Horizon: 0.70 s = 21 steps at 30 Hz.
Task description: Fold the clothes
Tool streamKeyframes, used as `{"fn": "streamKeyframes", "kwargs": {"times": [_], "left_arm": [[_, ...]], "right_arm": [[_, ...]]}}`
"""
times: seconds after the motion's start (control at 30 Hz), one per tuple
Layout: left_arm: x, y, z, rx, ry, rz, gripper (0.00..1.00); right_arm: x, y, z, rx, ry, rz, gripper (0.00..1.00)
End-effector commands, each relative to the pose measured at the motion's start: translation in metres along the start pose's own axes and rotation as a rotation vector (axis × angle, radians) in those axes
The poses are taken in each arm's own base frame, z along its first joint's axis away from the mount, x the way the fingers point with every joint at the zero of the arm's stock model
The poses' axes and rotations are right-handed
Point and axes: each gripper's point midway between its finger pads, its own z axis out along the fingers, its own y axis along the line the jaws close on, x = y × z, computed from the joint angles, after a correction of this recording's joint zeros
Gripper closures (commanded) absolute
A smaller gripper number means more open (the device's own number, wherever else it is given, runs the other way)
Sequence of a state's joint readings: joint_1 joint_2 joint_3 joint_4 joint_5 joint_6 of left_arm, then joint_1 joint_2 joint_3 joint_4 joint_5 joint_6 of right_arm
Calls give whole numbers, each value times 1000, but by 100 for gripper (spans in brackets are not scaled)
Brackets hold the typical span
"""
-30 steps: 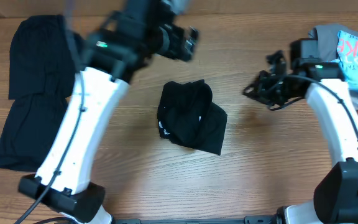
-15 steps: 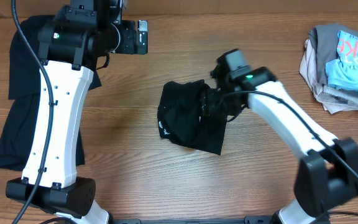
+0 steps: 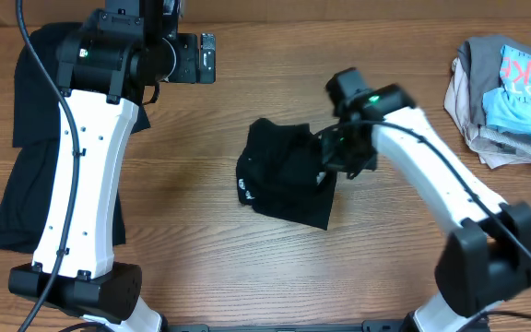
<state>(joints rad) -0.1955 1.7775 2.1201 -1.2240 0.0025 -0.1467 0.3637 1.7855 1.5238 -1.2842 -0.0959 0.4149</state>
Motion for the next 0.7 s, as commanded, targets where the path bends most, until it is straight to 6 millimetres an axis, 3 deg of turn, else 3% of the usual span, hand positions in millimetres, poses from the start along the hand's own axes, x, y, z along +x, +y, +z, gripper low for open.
{"fn": "streamKeyframes", "kwargs": {"times": [0.0,0.17,0.37,0.43,0.53,0.67], "left_arm": [[0,5,-4,-17,-7,16,0],[0,5,-4,-17,-6,31,0],[2,6,-4,-21,3,53,0],[2,7,-4,-26,2,53,0],[2,7,-4,-26,2,53,0],[3,7,-4,-26,5,53,0]], "right_arm": [[-4,-13,-37,-8,-62,40,96],[12,-40,-13,40,35,97,96],[36,-55,31,48,127,131,95],[41,-62,40,55,142,142,64],[36,-65,39,48,127,153,56],[20,-58,16,20,74,147,55]]}}
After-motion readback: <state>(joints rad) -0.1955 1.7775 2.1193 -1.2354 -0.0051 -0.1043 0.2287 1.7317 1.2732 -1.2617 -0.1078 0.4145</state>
